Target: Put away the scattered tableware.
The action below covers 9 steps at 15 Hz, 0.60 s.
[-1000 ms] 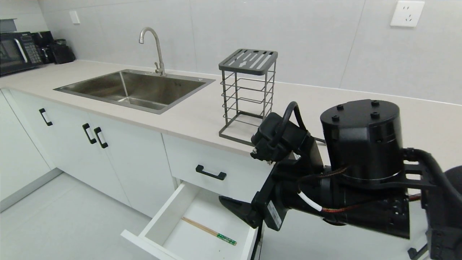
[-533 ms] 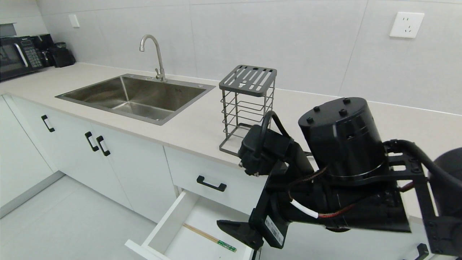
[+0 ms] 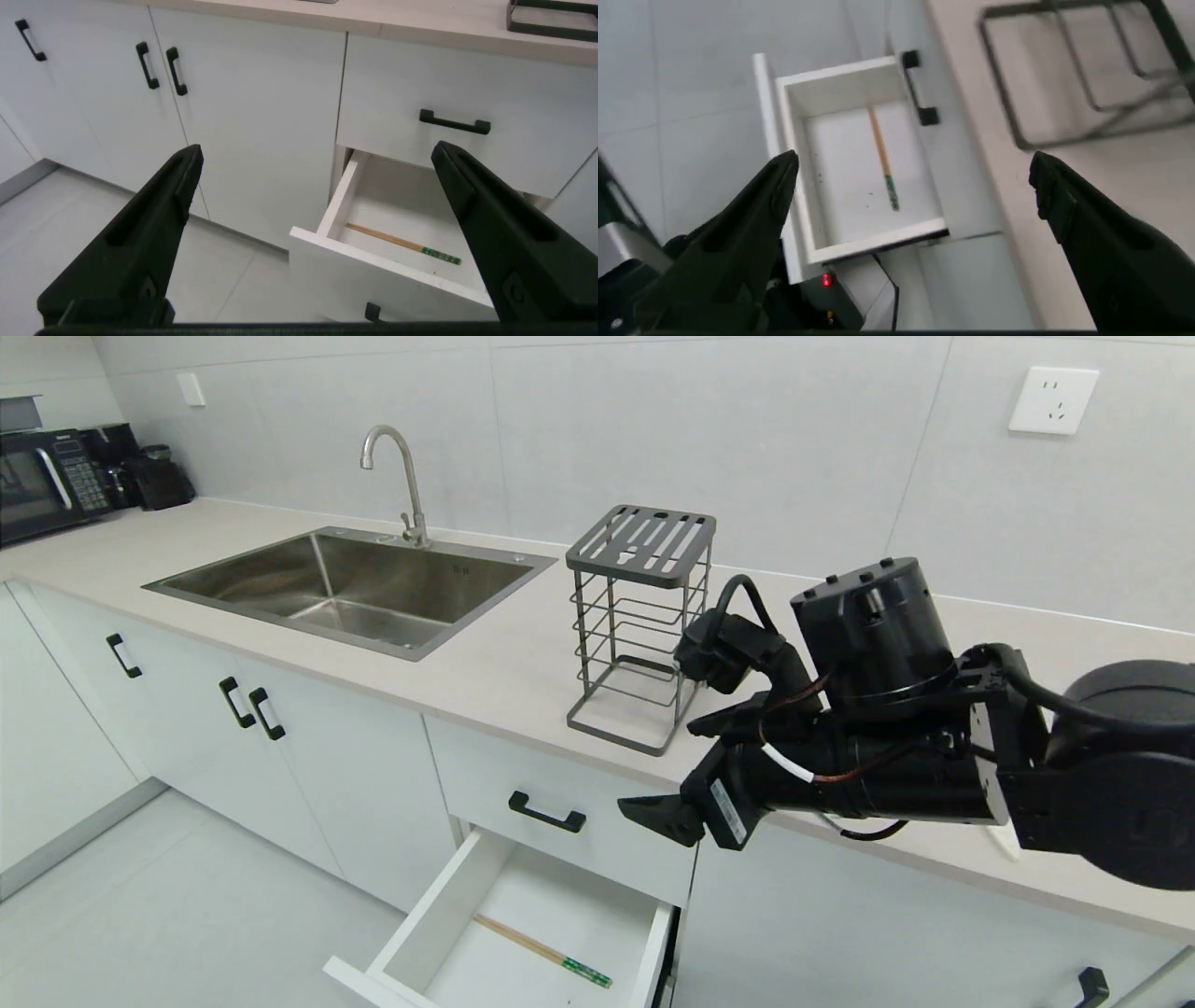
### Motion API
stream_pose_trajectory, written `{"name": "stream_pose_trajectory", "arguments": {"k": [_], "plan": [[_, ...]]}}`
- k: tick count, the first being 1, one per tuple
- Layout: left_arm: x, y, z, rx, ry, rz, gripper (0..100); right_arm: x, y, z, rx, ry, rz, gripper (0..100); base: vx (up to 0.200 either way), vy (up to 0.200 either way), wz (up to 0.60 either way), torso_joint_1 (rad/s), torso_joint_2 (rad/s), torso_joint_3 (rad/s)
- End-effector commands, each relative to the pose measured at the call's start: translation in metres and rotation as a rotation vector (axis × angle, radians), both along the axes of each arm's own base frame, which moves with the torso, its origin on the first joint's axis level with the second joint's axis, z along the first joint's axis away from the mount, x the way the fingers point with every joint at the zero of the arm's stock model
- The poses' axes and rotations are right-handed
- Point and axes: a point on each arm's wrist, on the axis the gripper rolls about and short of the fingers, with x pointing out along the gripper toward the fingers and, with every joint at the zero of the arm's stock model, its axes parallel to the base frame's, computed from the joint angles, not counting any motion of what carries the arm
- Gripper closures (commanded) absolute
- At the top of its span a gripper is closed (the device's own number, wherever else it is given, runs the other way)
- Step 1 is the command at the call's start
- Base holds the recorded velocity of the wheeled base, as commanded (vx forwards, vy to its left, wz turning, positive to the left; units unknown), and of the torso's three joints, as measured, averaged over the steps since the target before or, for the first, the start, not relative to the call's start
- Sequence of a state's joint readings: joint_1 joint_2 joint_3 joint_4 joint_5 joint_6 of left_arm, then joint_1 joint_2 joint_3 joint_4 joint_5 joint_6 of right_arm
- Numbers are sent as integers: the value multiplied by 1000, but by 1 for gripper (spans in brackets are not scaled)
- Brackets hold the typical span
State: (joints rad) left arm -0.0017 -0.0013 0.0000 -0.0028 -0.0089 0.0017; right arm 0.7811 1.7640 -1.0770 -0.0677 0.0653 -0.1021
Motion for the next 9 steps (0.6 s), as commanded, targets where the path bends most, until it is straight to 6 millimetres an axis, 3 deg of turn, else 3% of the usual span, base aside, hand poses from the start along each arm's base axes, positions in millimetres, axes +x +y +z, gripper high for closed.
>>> {"name": "stream_pose_trajectory", "arguments": {"k": [1,2,5,9], "plan": [[0,0,0,0,1,0,0,7,-37,-14,-23,23,-101,0,0,0,0,0,0,0],[0,0,0,0,3,0,0,7,-41,-16,-22,24,-111,0,0,0,0,0,0,0],[0,0,0,0,1,0,0,28,-78,-13,34,-31,-247,0,0,0,0,0,0,0],[0,0,0,0,1,0,0,42,-93,-8,44,-49,-312,0,0,0,0,0,0,0]]}}
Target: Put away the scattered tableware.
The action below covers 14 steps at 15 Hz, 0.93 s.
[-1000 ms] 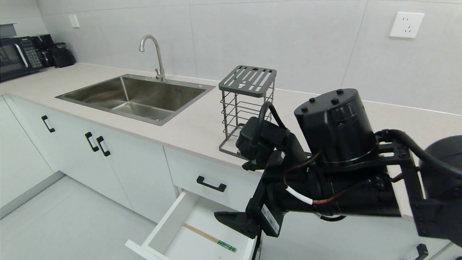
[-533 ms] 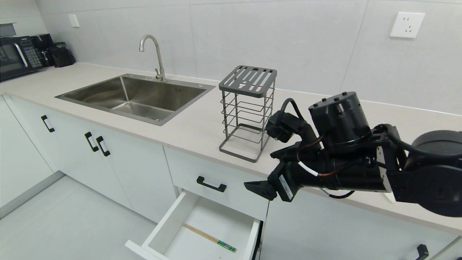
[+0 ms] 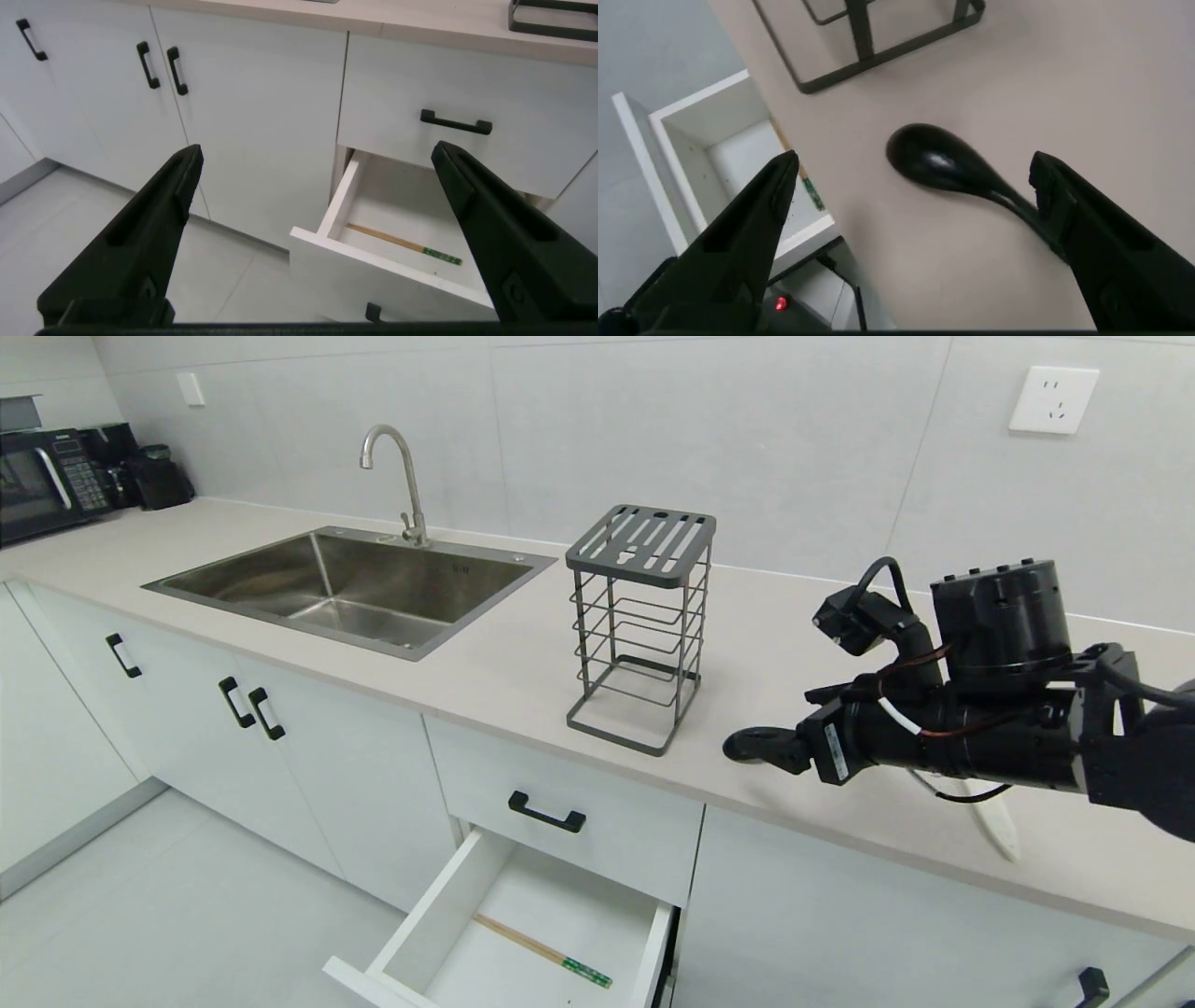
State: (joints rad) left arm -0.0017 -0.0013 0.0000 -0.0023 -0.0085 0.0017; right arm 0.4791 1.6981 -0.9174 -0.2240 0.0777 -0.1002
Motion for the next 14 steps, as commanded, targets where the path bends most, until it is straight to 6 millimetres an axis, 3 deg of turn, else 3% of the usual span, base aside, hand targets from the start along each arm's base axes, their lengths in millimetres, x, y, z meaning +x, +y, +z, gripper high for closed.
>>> {"name": "stream_pose_trajectory", "arguments": {"k": [1,7,14], "plan": [[0,0,0,0,1,-1,0,5,-7,-2,-4,3,-30,0,0,0,0,0,0,0],[0,0,0,0,1,-1,0,32,-29,-26,-106,31,-75,0,0,0,0,0,0,0],[0,0,0,0,1,-1,0,42,-26,-39,-117,66,-68,0,0,0,0,0,0,0]]}}
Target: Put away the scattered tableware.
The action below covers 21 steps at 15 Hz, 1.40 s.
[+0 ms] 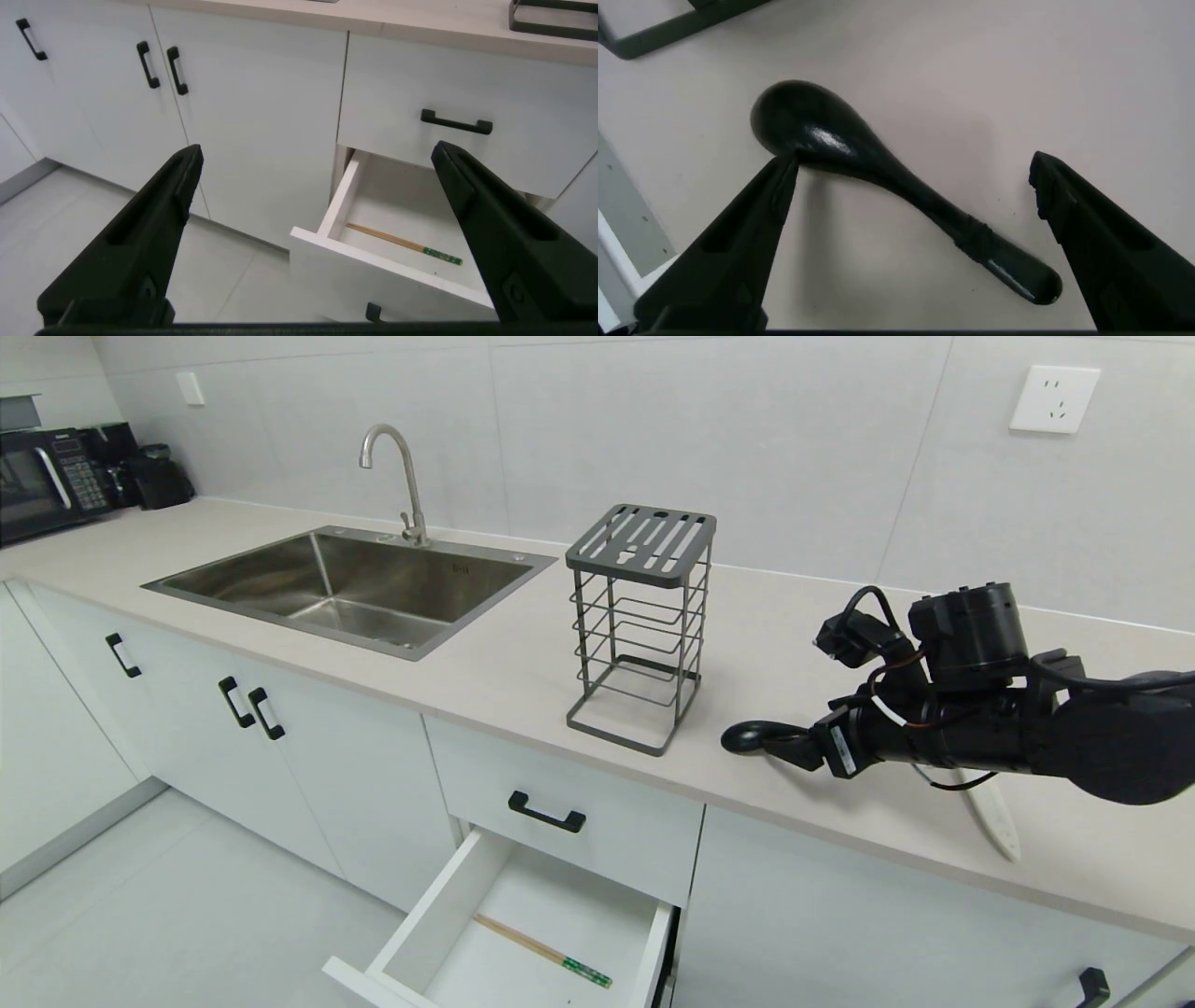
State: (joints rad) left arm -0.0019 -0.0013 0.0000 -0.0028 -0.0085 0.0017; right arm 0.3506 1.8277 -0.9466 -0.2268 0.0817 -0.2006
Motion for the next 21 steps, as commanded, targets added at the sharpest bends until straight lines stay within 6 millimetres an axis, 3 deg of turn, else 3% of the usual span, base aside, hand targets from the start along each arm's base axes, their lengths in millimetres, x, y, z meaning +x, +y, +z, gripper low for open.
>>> {"name": "stream_pose_trajectory", "arguments": {"k": [1,11,12,21], "plan": [[0,0,0,0,1,0,0,3,2,-8,-2,25,10,0,0,0,0,0,0,0],[0,0,0,0,1,1,0,21,11,-23,35,74,7,0,0,0,0,0,0,0],[0,0,0,0,1,0,0,20,11,-24,35,77,8,100,0,0,0,0,0,0],[0,0,0,0,1,0,0,17,8,-21,27,71,0,100,0,0,0,0,0,0]]}}
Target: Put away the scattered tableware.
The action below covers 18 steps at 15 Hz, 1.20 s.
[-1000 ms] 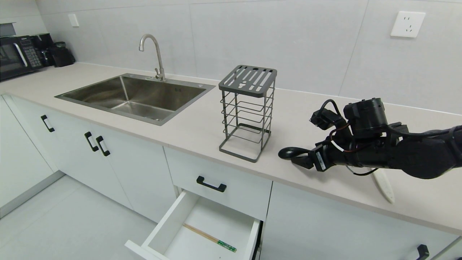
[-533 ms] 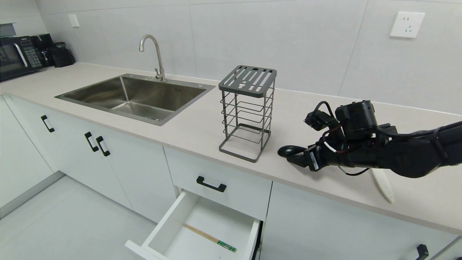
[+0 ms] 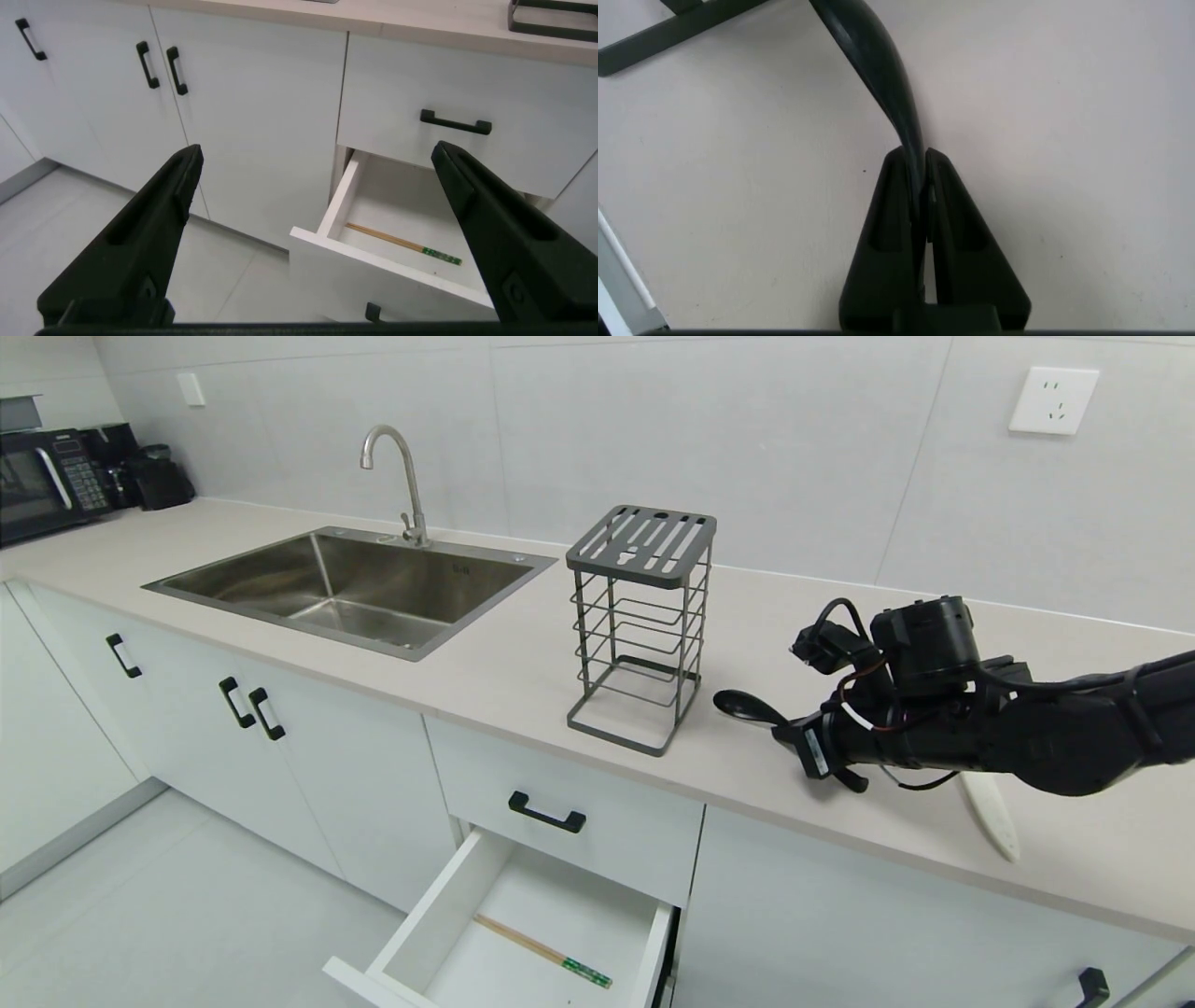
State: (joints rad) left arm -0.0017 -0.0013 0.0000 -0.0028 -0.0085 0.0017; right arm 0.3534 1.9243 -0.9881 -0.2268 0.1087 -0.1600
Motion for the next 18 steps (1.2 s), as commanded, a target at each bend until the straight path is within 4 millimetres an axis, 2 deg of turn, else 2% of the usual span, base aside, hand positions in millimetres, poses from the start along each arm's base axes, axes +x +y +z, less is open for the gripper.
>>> {"name": "stream_pose_trajectory", "arguments": {"k": [1,4,9,14,18], "plan": [[0,0,0,0,1,1,0,-4,1,3,-2,-7,12,100,0,0,0,0,0,0],[0,0,0,0,1,-1,0,-8,0,5,-14,-17,27,100,0,0,0,0,0,0],[0,0,0,0,1,-1,0,-31,3,27,-16,-82,90,100,0,0,0,0,0,0],[0,0,0,0,1,-1,0,-60,-3,26,-21,-66,133,100,0,0,0,0,0,0],[0,0,0,0,1,-1,0,-70,3,29,-20,-78,211,100,0,0,0,0,0,0]]}}
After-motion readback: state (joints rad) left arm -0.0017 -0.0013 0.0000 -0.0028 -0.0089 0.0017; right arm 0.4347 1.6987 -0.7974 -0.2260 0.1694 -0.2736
